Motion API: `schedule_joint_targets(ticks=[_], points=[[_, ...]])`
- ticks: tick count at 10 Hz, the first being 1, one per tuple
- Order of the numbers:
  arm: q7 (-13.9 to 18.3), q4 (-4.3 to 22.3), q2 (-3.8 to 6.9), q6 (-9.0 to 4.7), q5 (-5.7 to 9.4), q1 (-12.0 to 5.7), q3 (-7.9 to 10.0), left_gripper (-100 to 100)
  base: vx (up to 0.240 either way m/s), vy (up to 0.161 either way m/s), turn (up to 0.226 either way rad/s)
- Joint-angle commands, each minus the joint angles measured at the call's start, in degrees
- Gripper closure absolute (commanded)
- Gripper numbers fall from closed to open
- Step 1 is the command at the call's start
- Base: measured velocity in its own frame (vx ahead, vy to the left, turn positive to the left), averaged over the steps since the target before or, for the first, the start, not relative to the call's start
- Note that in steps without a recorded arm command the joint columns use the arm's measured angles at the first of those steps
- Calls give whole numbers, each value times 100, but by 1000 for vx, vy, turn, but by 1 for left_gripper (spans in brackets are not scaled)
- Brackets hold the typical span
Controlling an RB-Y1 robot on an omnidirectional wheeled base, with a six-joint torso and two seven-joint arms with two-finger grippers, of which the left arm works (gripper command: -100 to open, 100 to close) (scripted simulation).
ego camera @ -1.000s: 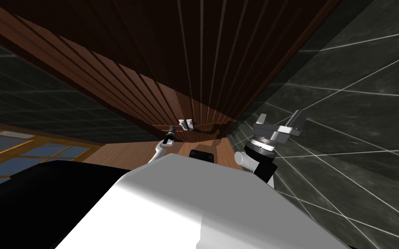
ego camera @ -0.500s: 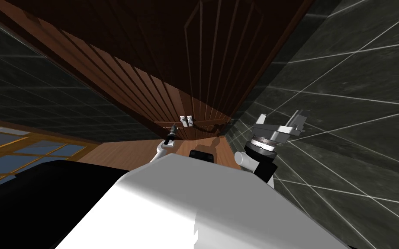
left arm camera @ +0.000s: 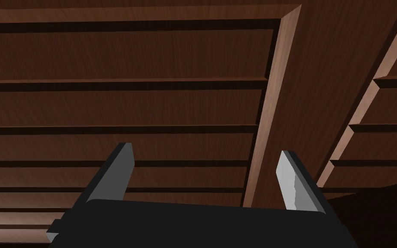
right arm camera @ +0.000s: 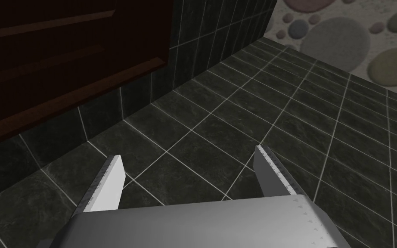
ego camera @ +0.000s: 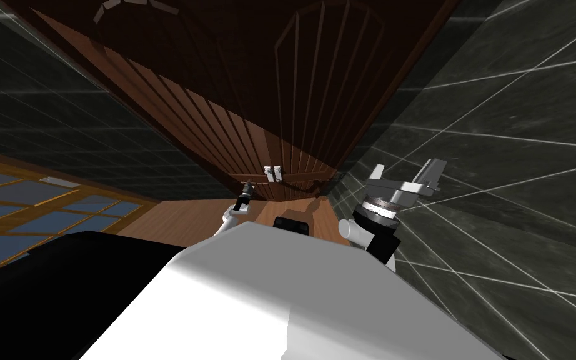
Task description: Pull the door open
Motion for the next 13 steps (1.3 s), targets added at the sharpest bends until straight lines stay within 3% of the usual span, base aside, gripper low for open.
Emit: schedule_joint_targets(ticks=[1, 4, 7, 9, 10, 13], points=[[-48, 121, 19, 21, 8, -10, 148, -100, 112, 143, 72], [-72, 144, -43, 14, -9, -141, 97, -100, 186, 43, -46], [-81, 69, -176, -13, -48, -352, -115, -100, 226, -50, -161], [-110, 11, -218, 12, -58, -336, -114, -100, 162, -98, -64], [-110, 11, -218, 12, -58, -336, -114, 100, -10, 8, 20], [-110, 11, -218, 12, -58, -336, -114, 100, -30, 14, -18]])
